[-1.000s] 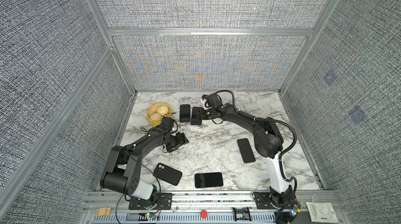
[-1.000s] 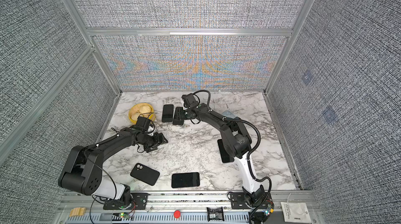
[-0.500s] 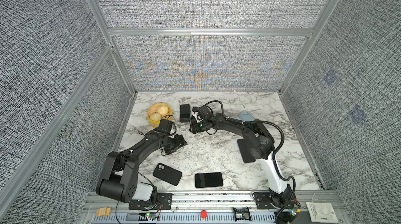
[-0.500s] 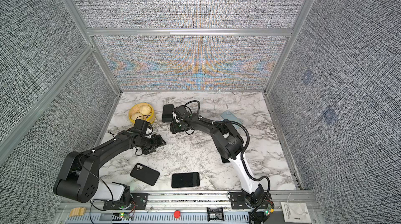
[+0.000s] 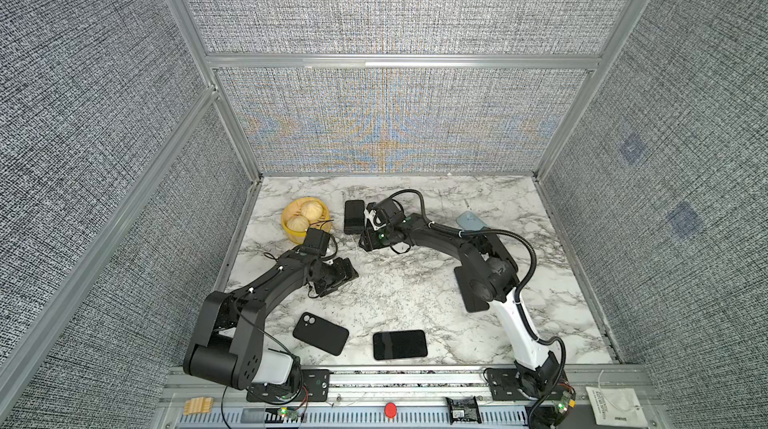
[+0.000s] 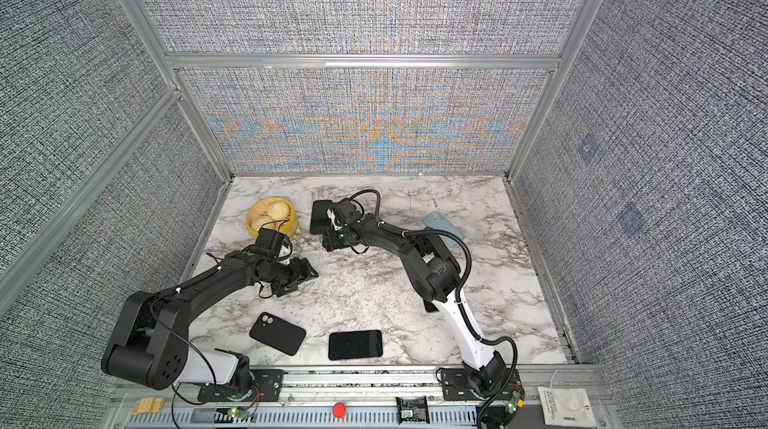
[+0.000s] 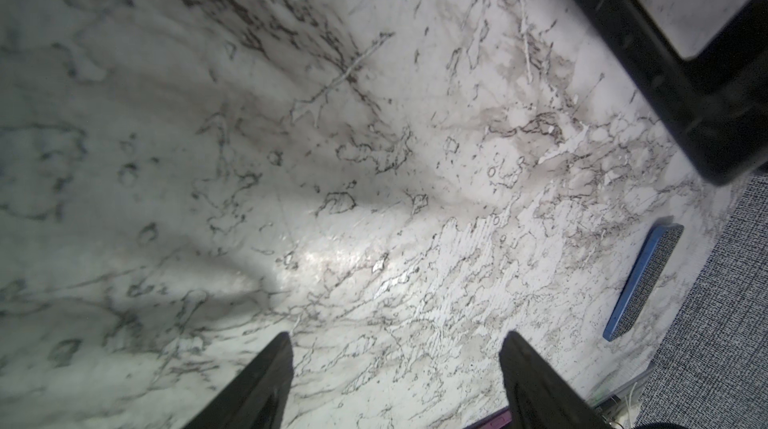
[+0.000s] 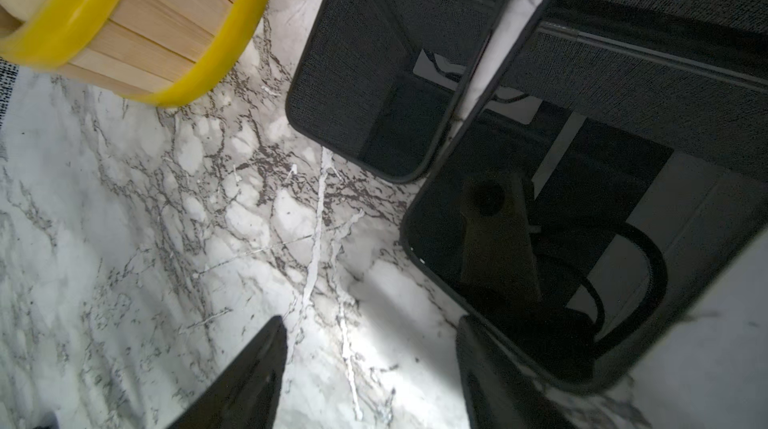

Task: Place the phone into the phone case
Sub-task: 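Open the right gripper to release the cased phone and draw back, then move the right gripper over the light-blue phone case farther from the robot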

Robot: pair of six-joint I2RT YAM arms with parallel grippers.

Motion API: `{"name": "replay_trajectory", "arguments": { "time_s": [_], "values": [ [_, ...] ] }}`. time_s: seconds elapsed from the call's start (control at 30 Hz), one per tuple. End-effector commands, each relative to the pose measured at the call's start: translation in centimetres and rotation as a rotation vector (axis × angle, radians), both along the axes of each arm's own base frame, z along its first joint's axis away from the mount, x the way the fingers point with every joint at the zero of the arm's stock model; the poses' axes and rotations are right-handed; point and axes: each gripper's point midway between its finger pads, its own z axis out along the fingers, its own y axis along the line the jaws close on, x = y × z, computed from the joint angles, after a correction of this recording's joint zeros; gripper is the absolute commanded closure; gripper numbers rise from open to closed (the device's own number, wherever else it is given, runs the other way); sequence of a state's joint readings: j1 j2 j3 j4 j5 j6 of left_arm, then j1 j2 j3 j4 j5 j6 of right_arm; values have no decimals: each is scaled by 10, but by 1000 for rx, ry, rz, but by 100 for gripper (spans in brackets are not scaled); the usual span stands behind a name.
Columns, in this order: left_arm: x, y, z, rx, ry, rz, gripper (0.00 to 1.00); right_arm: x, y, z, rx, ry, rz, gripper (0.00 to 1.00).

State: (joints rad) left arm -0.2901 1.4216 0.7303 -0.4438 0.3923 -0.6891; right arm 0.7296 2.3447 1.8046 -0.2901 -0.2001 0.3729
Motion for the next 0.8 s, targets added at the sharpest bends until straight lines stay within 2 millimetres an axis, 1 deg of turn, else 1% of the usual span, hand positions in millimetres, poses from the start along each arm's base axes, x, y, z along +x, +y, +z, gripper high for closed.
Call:
{"name": "replay_trajectory", "arguments": {
  "time_s": [0.0, 0.43, 0.6, 0.63, 0.7, 0.73, 0.77],
  "values": [
    [2, 0, 0, -2, -2, 3, 20, -3, -11, -12, -46, 31, -19, 32],
    [1, -2, -1, -12, -1, 3, 20, 2, -13, -13, -50, 26, -25, 32],
    [1, -2, -1, -13, -1, 3, 20, 2, -10, -11, -40, 28, -21, 32],
    [2, -2, -1, -15, -1, 4, 20, 1, -9, -8, -36, 30, -16, 32],
    [2, -2, 0, -16, -1, 2, 20, -5, -7, 7, -21, 33, 0, 32],
    [2, -3, 1, -18, -2, -1, 20, -12, -6, 21, -12, 28, 15, 31],
    [2, -4, 3, -24, -6, -4, 20, -19, -6, 42, 1, 7, 29, 30]
  ]
}}
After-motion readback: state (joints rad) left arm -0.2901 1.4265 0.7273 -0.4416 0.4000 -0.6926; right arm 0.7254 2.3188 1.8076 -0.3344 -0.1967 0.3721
